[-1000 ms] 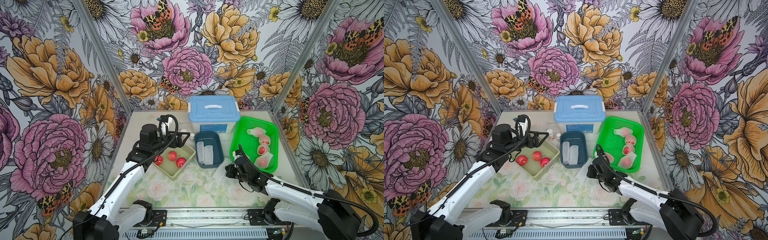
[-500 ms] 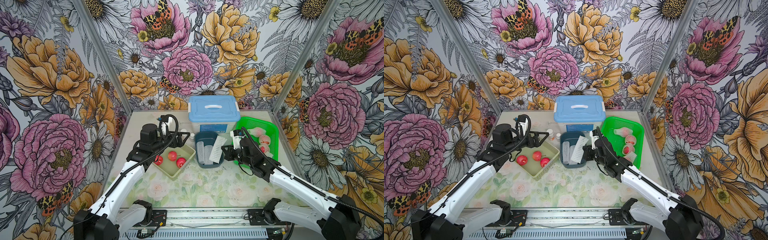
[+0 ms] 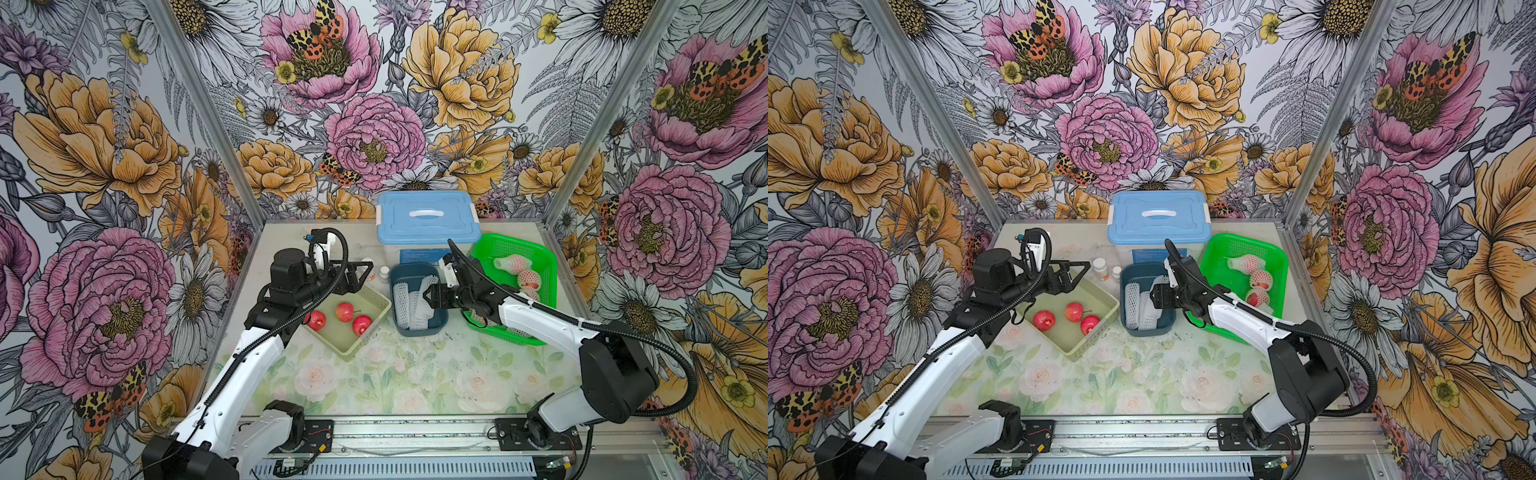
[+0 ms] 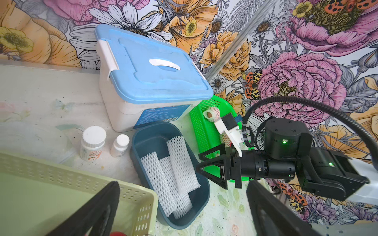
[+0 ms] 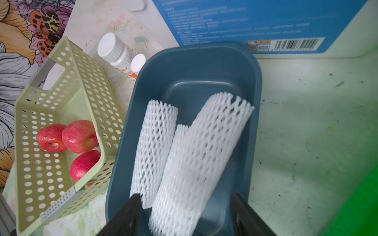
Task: Remove foam nets from apples
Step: Place the foam net into the storage box, then pick up the apple from the basket.
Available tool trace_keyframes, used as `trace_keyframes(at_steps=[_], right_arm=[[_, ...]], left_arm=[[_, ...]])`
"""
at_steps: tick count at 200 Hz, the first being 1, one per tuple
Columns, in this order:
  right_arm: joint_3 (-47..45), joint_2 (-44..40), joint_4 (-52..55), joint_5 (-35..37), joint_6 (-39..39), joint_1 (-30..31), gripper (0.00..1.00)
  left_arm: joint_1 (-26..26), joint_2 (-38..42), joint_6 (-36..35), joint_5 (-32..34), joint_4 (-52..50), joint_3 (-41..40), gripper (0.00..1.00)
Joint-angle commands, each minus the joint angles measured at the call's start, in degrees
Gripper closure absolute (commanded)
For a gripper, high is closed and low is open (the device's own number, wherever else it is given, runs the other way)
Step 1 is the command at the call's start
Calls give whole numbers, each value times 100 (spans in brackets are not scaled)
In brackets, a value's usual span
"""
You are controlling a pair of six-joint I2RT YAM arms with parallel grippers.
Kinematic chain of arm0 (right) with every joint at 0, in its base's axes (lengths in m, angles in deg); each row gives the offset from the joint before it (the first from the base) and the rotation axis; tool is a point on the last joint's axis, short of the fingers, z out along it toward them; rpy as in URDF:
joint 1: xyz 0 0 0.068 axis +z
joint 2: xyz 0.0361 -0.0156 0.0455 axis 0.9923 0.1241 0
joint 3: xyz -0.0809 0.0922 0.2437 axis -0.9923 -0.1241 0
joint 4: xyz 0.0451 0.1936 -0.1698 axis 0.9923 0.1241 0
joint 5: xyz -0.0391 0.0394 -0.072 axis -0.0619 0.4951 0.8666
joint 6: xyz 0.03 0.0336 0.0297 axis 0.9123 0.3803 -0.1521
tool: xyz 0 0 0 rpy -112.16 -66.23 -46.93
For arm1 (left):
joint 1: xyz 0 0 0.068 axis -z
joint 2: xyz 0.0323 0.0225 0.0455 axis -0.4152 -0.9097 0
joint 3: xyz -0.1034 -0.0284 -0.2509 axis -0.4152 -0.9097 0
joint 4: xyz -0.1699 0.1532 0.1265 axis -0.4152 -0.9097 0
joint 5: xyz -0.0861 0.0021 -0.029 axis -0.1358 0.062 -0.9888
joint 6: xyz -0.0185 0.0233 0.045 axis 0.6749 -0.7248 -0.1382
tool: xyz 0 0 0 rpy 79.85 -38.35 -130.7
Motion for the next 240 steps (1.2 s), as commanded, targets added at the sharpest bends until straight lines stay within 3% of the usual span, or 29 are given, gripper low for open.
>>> trace_keyframes(at_steps=[1,28,62,98,105,143,189,240], right_arm=[[321,-399,184,134,-250,22,19],[348,-740,496,262,-295,-204,19],[93,-957,639,-185,-232,-1410,19],[47,-1115,917,88,-401,-2568,7],[75,-1085,946,173,-456,-2774,1],[690,-132,1200,476,-483,-3624,0],[1703,920,1200,1253,-865,-3841,0],[2643,2056,1262,1037,-945,-4111,0]], left_arm=[[-55,-70,39,-169,237,-22,1],[-55,-105,67,-214,268,-12,1],[-47,-119,79,-210,247,16,1],[-12,-85,38,-189,161,33,1],[6,-78,33,-176,157,30,1],[45,-105,47,-188,152,61,1],[50,86,-86,-45,-108,81,1],[16,145,-109,42,-192,90,1]])
